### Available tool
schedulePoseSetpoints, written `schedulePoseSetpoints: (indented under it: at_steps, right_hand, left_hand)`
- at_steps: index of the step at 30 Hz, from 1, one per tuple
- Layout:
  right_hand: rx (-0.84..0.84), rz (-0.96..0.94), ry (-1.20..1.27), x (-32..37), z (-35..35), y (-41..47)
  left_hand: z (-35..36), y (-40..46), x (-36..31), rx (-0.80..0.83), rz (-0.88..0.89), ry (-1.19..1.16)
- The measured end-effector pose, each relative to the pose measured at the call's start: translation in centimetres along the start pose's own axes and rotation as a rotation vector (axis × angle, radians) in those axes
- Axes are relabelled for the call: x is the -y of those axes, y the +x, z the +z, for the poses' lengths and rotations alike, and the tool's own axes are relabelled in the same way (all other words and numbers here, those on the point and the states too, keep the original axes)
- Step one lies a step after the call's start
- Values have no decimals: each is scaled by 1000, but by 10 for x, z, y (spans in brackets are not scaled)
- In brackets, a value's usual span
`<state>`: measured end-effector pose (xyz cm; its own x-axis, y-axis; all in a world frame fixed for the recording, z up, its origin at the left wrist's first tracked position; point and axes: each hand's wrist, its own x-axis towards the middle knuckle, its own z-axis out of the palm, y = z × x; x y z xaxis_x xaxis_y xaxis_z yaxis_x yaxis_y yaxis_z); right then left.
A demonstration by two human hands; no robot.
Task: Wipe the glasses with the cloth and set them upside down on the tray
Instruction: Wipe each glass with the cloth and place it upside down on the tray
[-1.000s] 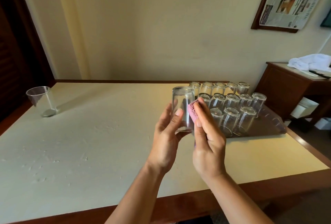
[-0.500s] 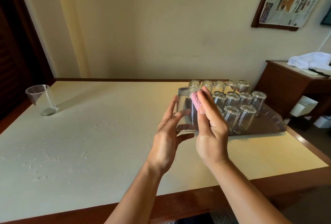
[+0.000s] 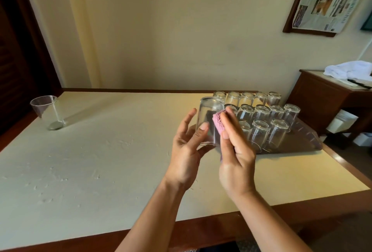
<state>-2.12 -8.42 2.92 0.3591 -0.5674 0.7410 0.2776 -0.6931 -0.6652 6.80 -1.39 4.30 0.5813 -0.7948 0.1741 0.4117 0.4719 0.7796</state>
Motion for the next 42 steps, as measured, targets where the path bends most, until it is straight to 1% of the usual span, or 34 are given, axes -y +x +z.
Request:
schedulePoseSetpoints:
  at_steps: [2,3,5,6,8,11,13,15,17,21,23,25,29,33,37,39,42]
  right_hand:
    - [14,-20,-12,3,4,-14]
    - [16,-37,16,4,5,-15]
    - [10,-17,138,2,4,-2]
    - [-9,-6,154,3,3,7]
    - [-49,-3,76,2,-2,17]
    - [-28,-7,10,2,-5,7]
    - [8,-8,-50,2,-7,5]
    - [49,47,-110,3,-13,17]
    - [102,93,-230,8,-18,39]
    - [346,117,-356,21,-16,56]
    - [393,56,-421,26,-17,48]
    - [400,-3,-468,24,-22,42]
    - [377,80,-519,21,-20,50]
    - [435,1,-504,31,-21,37]
    - [375,108,-533,24,-26,47]
    - [377,76,-532,26,-19,47]
    - [449,7,-490,30,-20,38]
  left_hand:
    - [1,1,0,-13,7,-13]
    - [2,-1,0,10,-11,-11]
    - [2,-4,1,76,-81,5]
    - [1,-5,3,106,-107,24]
    - [0,-4,4,116,-100,40]
    - [-5,1,1,127,-63,61]
    - [-11,5,-2,176,-65,156]
    - [-18,7,-3,162,-39,272]
    - [-22,7,-2,140,27,404]
    - [-26,11,5,121,113,585]
    - [-35,15,8,65,164,650]
    - [-42,15,12,52,174,677]
    - [-36,7,21,90,160,726]
    - [-43,11,18,57,178,706]
    - [-37,5,27,99,142,748]
    - [-32,5,29,81,149,725]
    - [-43,10,22,42,182,724]
